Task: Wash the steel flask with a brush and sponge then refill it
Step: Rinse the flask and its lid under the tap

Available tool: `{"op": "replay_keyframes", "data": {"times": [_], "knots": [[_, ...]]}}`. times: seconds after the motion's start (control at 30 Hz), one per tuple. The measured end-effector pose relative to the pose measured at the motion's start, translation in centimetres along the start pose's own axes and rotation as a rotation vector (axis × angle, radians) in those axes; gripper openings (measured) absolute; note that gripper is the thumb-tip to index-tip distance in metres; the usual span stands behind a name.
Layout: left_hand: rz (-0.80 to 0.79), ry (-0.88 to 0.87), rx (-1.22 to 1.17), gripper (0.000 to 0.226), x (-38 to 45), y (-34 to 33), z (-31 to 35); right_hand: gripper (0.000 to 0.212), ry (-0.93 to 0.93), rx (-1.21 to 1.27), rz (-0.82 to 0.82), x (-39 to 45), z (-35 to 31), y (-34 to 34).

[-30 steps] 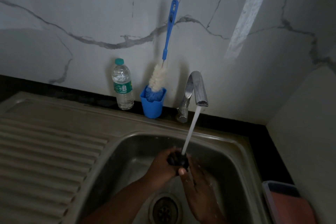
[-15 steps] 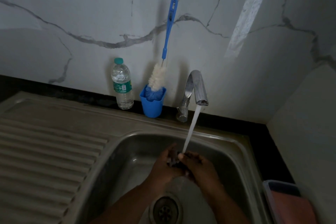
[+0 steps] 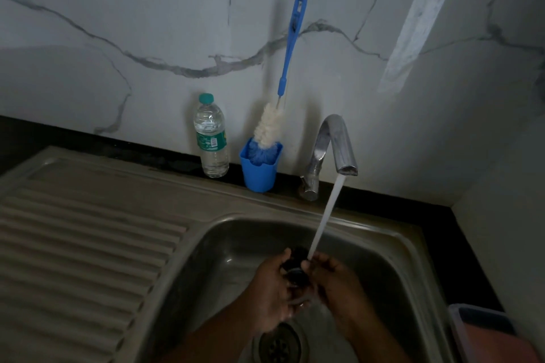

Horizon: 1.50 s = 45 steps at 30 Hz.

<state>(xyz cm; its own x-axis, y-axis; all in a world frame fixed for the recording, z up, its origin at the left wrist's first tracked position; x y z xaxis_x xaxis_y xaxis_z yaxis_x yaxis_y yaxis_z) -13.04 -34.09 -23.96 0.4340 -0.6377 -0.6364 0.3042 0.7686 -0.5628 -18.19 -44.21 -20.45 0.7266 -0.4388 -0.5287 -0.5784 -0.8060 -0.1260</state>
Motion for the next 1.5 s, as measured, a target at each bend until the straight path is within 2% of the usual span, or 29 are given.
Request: {"op": "replay_keyframes", "data": {"times": [0.17, 0.27, 0.4, 0.53, 0.6, 0.7, 0.77, 0.9, 0.93, 1.07, 1.17, 1.23, 1.3, 1.4, 1.47, 1.5], "knots": [[-0.107, 0.08, -0.13, 0.043, 0.3, -1.0, -1.3, 0.025, 0.149, -0.21, 0.127, -1.7, -0.4, 0.4], [-0.085, 0.074, -0.151, 0.037, 0.9, -1.5, -1.2, 0.036, 0.235, -0.377, 0.236, -2.6, -0.3, 0.5], [-0.053, -0.038, -0.216, 0.029, 1.5, -2.7, -0.1, 0.057, 0.423, -0.463, 0.28, -3.8, -0.2, 0.2], [-0.024, -0.036, -0.269, 0.028, 1.9, -3.1, 0.4, 0.059, 0.601, -0.572, 0.355, -4.4, -0.8, 0.2], [-0.021, -0.014, -0.293, 0.031, 1.9, -3.1, 0.3, 0.064, 0.603, -0.625, 0.366, -4.5, -0.9, -0.1], [-0.074, 0.052, -0.299, 0.043, 2.0, -3.1, -0.2, 0.088, 0.481, -0.674, 0.434, -4.1, -0.5, 0.2], [-0.105, 0.045, -0.259, 0.043, 1.9, -3.3, 0.2, 0.093, 0.418, -0.676, 0.434, -3.6, -0.3, 0.4], [-0.075, -0.03, -0.157, 0.03, 1.8, -4.1, 1.0, 0.071, 0.373, -0.862, 0.327, -2.9, -1.0, 0.4], [-0.015, -0.06, -0.103, 0.027, 1.9, -3.7, 1.0, 0.064, 0.379, -0.851, 0.295, -2.8, -1.2, 0.4], [0.008, -0.069, -0.041, 0.027, 2.5, -3.5, 1.3, 0.04, 0.387, -0.7, 0.245, -2.8, -2.0, 0.8], [0.001, -0.128, 0.005, 0.023, 2.1, -4.0, 2.1, 0.043, 0.285, -0.55, 0.165, -3.0, -1.7, 0.7], [0.043, -0.163, 0.027, 0.023, 1.5, -3.7, 2.3, 0.037, 0.271, -0.545, 0.154, -3.1, -1.6, 0.6], [0.08, -0.165, 0.037, 0.028, 1.0, -3.0, 2.2, 0.021, 0.254, -0.603, 0.129, -3.7, -1.6, 0.2], [0.156, -0.106, 0.169, 0.036, 0.0, -0.7, 1.8, 0.024, 0.203, -0.707, 0.118, -4.3, -1.0, 0.4], [0.227, -0.069, 0.27, 0.035, -0.3, 1.6, 1.3, 0.016, 0.175, -0.813, 0.169, -5.3, -0.8, 0.5], [0.25, -0.06, 0.301, 0.031, -0.6, 2.5, 1.1, 0.022, 0.151, -0.903, 0.19, -5.6, -0.6, 0.6]]}}
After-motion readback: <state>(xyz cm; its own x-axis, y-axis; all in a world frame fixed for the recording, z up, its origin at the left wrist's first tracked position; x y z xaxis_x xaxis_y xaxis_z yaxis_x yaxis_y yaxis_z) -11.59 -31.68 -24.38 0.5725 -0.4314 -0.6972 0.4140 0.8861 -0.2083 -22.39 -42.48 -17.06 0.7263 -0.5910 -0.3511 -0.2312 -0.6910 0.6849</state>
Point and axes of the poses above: each hand's wrist, its own x-axis towards the middle knuckle, its own y-axis out of the back of the hand, z = x × y, the point moved 5 cm from there along x, towards the middle knuckle
